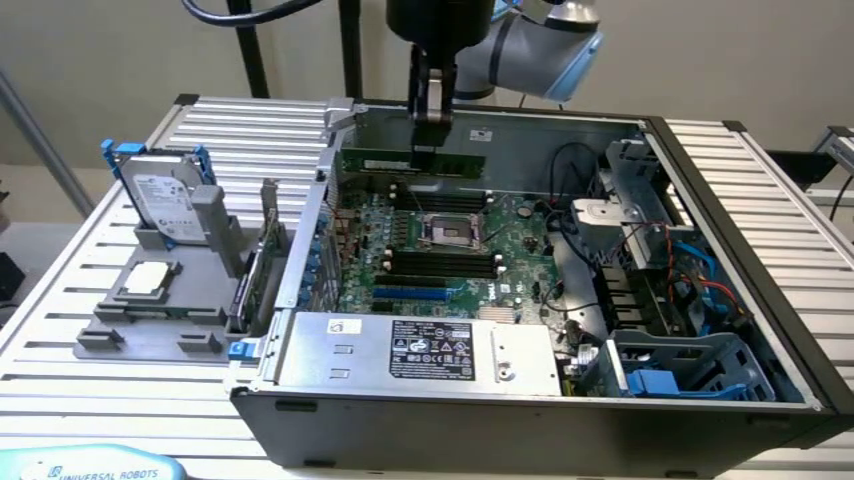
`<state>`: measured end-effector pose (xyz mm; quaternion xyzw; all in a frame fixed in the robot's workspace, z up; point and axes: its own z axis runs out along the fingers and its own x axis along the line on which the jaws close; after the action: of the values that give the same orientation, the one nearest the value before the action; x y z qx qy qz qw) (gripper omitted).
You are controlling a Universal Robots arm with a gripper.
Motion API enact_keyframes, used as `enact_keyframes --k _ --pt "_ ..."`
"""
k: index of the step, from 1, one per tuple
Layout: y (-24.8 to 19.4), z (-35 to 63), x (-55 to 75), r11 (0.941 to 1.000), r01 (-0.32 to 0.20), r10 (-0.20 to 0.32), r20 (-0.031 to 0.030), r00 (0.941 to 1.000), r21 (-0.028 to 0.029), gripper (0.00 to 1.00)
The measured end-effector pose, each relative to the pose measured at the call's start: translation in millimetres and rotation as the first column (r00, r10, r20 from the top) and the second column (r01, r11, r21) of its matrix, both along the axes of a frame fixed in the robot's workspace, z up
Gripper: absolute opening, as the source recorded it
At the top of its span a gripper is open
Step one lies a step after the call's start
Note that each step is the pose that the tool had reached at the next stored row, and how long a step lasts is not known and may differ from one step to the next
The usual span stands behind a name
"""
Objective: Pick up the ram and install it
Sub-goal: 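Pick up the ram and move it above insertion slot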
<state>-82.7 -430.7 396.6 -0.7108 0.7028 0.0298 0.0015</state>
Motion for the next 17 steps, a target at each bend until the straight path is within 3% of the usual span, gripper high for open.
enact_keyframes --k 5,9,12,17 --pt "14.0 -8.6 10.8 1.0000 0.000 0.000 0.0000 1.0000 -0.0008 0.13" --pt "21.8 -15.6 18.9 1.0000 0.000 0.000 0.0000 1.0000 -0.0008 0.13" --pt "25.2 -20.4 25.4 1.0000 0.000 0.000 0.0000 1.0000 -0.0008 0.13" --pt "26.8 -28.5 34.6 1.0000 0.006 -0.006 0.0001 1.0000 -0.0006 0.13"
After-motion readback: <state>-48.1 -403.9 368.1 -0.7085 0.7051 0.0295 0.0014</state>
